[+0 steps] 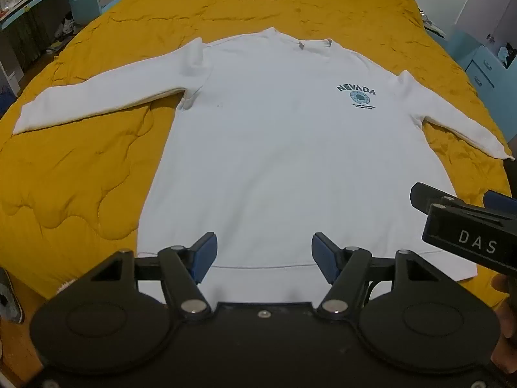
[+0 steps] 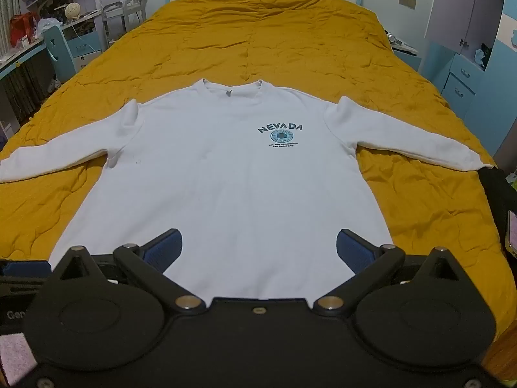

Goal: Fold small clothes

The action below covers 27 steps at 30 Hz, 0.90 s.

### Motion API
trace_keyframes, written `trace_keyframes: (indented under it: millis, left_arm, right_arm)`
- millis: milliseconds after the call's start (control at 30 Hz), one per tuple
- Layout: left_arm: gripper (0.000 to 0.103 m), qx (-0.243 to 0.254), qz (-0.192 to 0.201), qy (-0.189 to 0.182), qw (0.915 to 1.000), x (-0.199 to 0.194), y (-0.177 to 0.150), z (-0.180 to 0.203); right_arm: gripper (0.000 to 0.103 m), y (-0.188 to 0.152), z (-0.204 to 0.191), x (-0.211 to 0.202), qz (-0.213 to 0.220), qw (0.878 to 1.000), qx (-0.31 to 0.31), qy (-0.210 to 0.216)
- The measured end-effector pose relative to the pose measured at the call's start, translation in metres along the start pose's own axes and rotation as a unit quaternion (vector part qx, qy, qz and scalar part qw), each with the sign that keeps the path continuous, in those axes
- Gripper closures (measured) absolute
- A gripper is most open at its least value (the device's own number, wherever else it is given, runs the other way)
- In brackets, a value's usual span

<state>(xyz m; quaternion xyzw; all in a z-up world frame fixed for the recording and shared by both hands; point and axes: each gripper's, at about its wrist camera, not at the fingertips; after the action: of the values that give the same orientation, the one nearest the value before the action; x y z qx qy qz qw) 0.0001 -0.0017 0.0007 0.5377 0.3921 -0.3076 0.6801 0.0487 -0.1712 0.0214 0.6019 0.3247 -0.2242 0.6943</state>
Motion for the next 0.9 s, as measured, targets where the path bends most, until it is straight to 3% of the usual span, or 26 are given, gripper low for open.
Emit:
trace_keyframes:
  millis: [900]
  left_arm:
    - [0.034,-0.006,-0.006,0.001,1.0,0.0052,-0.0007,0.0018]
  right_arm:
    - [0.0,0.0,0.0004,0.0004,-0.002,1.0,-0.002,0.001]
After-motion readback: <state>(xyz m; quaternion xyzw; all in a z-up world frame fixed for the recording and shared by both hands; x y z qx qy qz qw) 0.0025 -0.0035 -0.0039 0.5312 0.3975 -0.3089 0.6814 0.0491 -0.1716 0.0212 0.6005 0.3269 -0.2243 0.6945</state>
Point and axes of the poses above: each gripper's, at about its wrist camera, not at the fingertips, and x roughly the way its jaws point, z to its right, y to its top, and after that the axes turned 2 degrees about -x, right-handed
